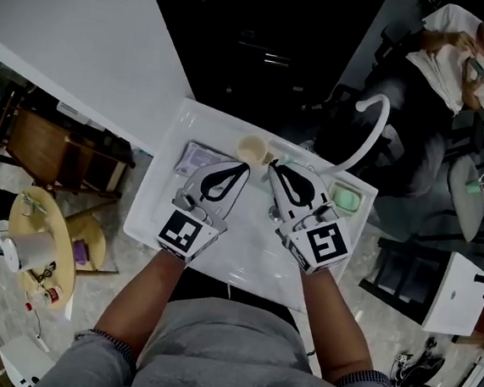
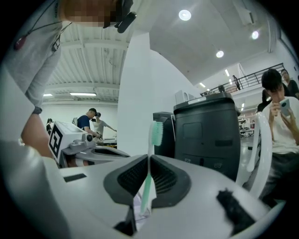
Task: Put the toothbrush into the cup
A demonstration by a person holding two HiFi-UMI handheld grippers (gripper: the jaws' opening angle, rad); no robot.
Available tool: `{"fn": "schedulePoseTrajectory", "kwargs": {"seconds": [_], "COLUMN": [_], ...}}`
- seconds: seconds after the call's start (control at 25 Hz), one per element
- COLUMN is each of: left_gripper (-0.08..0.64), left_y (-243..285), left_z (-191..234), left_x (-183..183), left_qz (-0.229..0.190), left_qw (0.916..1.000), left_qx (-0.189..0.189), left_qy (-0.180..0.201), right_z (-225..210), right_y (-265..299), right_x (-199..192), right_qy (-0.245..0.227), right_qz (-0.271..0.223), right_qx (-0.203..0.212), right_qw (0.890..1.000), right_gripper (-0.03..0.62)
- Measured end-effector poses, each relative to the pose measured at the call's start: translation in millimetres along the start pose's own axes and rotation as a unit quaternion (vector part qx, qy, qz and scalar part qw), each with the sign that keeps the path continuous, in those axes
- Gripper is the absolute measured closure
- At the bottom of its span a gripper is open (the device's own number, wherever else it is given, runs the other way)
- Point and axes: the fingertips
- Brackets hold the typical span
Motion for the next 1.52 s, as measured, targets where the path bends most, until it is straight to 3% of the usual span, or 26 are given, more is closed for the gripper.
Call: {"fn": "schedulePoseTrajectory", "kwargs": {"seconds": [0.32, 0.4, 0.6, 0.72, 0.92, 1.08, 1.28, 1.52], "left_gripper": [0.557, 0.557, 0.56, 0.561, 0.561, 0.561, 0.561, 0.561], "left_y": [18.4, 21.9, 28.6, 32.8, 36.5, 38.0, 38.4, 37.7], "left_z": [30.8, 37.8, 52.6, 62.2, 70.6, 78.4, 85.0, 97.0], "left_x": [-23.8, -30.1, -44.8, -54.1, -65.7, -77.9, -92.1, -102.8], "left_qz": [0.017, 0.01, 0.027, 0.019, 0.026, 0.015, 0.028, 0.023], "left_qw": [0.9994, 0.9994, 0.998, 0.9983, 0.9975, 0.9981, 0.9968, 0.9975], "left_qx": [-0.018, -0.029, -0.022, -0.027, -0.027, -0.034, -0.026, -0.022], "left_qy": [-0.024, -0.015, -0.053, -0.049, -0.06, -0.048, -0.07, -0.064], "right_z": [-25.4, -28.0, -34.2, -38.4, -42.3, -43.4, -44.2, -43.2], "right_y": [29.9, 37.2, 51.8, 57.4, 63.9, 70.0, 75.4, 81.9], "right_x": [-18.2, -24.5, -42.3, -53.3, -72.3, -91.2, -117.6, -145.8], "right_qy": [-0.002, -0.004, -0.003, -0.001, -0.004, -0.007, -0.016, -0.024], "right_qz": [0.004, 0.007, 0.016, 0.021, 0.032, 0.048, 0.079, 0.121], "right_qx": [-0.049, -0.055, -0.063, -0.07, -0.075, -0.074, -0.069, -0.062], "right_qw": [0.999, 0.998, 0.998, 0.997, 0.997, 0.996, 0.994, 0.99], "right_gripper": [0.565, 0.565, 0.565, 0.565, 0.565, 0.565, 0.565, 0.565]}}
Point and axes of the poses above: the fingertips, and each gripper's own axes: y forward along the fingers, z to its left, x out of its top, and after that the axes turned 12 degrees about -z, right-handed
